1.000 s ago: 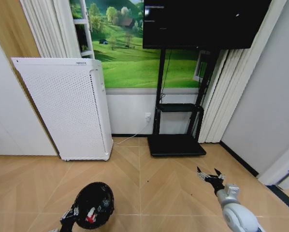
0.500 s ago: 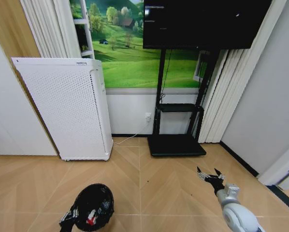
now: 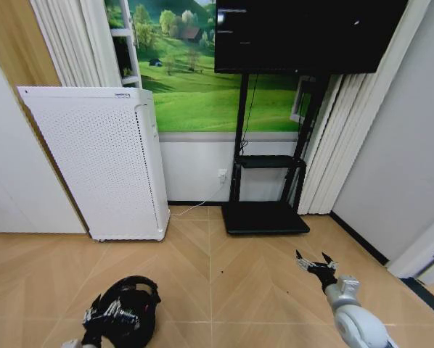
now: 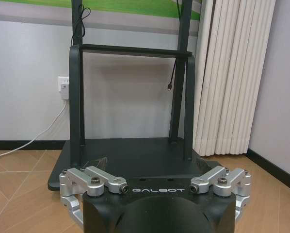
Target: Pick up the trash bin and place the garbage on the floor into it.
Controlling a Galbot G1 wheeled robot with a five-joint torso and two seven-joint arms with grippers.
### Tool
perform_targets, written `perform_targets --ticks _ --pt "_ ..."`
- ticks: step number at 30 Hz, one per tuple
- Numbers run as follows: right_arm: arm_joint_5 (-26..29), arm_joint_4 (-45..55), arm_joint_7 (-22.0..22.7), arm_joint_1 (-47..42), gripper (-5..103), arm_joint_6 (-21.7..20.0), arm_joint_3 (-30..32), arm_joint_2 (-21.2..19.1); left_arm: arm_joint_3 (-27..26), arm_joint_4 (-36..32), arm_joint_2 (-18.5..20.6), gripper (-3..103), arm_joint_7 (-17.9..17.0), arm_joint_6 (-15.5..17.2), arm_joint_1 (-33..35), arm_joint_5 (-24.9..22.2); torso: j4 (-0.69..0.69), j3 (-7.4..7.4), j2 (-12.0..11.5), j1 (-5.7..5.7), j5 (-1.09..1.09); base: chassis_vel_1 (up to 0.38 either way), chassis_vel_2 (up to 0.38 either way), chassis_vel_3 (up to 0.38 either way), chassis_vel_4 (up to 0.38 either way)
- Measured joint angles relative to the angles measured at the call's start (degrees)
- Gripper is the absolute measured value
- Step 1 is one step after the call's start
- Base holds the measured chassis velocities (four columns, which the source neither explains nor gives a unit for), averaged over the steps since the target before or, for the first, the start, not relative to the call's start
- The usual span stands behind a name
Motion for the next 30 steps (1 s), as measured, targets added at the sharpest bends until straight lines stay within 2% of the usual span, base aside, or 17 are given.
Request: perform_targets --ticks 1,4,6,11,15,17,21,30 --pt "0.00 0.00 0.00 0.00 100 0.00 0.00 0.00 0.00 0.00 0.00 81 0.00 0.00 0.00 0.00 0.00 0.00 0.00 0.00 0.00 0.000 0.000 0.000 0.000" --pt "0.00 0.00 0.00 0.00 100 0.00 0.00 0.00 -0.81 -1.02 0.23 97 0.05 -0.67 -0.87 2.39 0.01 0.00 0.00 0.00 -0.01 0.000 0.000 0.000 0.000" --pt "0.00 0.00 0.00 0.00 100 0.00 0.00 0.00 -1.16 -2.13 0.52 99 0.04 -0.75 -1.63 3.70 0.01 0.00 0.00 0.00 0.00 0.000 0.000 0.000 0.000" --pt "0.00 0.00 0.00 0.00 100 0.00 0.00 0.00 -1.28 -5.50 2.04 100 -0.66 0.23 -5.20 5.69 0.00 0.00 0.00 0.00 0.00 0.000 0.000 0.000 0.000" --pt "0.00 0.00 0.00 0.00 100 0.00 0.00 0.00 -0.06 -7.36 4.29 100 -1.30 2.47 -9.77 3.39 -0.01 0.00 0.00 0.00 0.00 0.000 0.000 0.000 0.000" --pt "0.00 0.00 0.00 0.00 100 0.00 0.00 0.00 0.76 -7.01 5.53 100 -1.30 2.88 -11.70 1.52 -0.01 0.00 0.00 0.00 0.00 0.000 0.000 0.000 0.000" --pt "0.00 0.00 0.00 0.00 100 0.00 0.00 0.00 2.14 -4.99 6.81 100 -1.08 2.81 -14.15 1.06 0.00 0.01 0.00 0.00 0.00 0.000 0.000 0.000 0.000" --pt "0.00 0.00 0.00 0.00 100 0.00 0.00 0.00 5.20 -1.73 6.95 100 -0.96 2.15 -18.52 0.98 -0.01 0.01 0.00 0.00 -0.01 0.000 0.000 0.000 0.000"
